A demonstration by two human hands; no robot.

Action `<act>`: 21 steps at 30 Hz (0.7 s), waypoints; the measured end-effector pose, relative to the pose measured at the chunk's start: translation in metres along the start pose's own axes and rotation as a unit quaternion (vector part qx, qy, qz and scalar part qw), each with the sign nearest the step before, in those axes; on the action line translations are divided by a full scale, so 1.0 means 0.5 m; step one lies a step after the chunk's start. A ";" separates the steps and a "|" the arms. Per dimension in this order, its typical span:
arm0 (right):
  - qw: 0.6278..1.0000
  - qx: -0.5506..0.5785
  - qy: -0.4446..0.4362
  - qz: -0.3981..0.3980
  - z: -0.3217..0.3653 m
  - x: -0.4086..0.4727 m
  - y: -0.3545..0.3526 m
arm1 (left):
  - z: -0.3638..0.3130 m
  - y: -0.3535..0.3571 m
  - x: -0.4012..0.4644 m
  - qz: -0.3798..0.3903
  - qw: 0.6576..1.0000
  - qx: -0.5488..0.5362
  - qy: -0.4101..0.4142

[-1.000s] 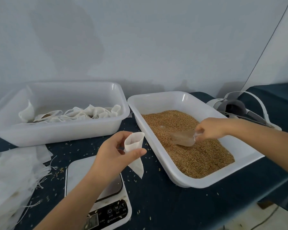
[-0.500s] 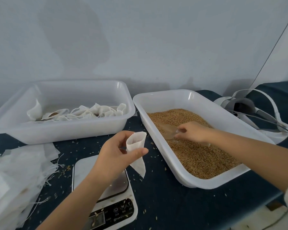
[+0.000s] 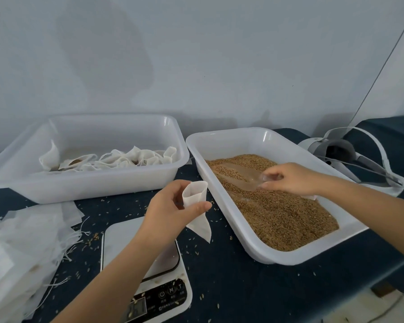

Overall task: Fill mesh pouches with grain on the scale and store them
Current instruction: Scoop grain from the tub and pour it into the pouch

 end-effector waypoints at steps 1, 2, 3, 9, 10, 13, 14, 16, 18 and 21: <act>1.000 0.001 -0.003 0.004 0.000 -0.009 -0.008 | 0.001 0.003 0.003 0.000 1.000 0.003 0.000; 1.000 -0.002 -0.005 0.005 0.000 -0.019 -0.015 | 0.002 0.005 0.006 -0.002 1.000 0.006 0.000; 1.000 -0.004 -0.006 0.007 -0.001 -0.025 -0.022 | 0.004 0.005 0.009 -0.004 1.000 0.010 -0.002; 0.997 -0.040 0.031 0.057 -0.017 -0.056 -0.024 | 0.005 0.011 0.014 -0.009 1.000 0.022 -0.003; 0.997 -0.039 0.034 0.056 -0.022 -0.058 -0.021 | 0.005 0.012 0.014 -0.008 1.000 0.027 -0.004; 0.997 -0.047 0.049 0.031 -0.040 -0.064 -0.024 | 0.005 0.014 0.013 -0.005 0.999 0.036 -0.002; 0.997 -0.053 0.053 0.028 -0.042 -0.067 -0.025 | 0.004 0.013 0.011 -0.004 0.999 0.038 -0.002; 0.995 -0.067 0.062 0.043 -0.044 -0.071 -0.024 | 0.002 0.013 0.011 -0.004 0.999 0.039 -0.003; 0.994 -0.072 0.063 0.057 -0.045 -0.073 -0.020 | 0.002 0.013 0.010 -0.006 0.999 0.039 -0.003; 0.994 -0.067 0.063 0.055 -0.049 -0.077 -0.015 | 0.002 0.016 0.010 -0.007 0.999 0.046 -0.002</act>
Point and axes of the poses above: each hand's wrist, its own x-axis towards the middle knuckle, its own y-axis out of the palm, z = x × y, the point moved 3 cm from there along x, towards the middle knuckle, and after that the axes turned 13 degrees about z, right-handed, at the moved point
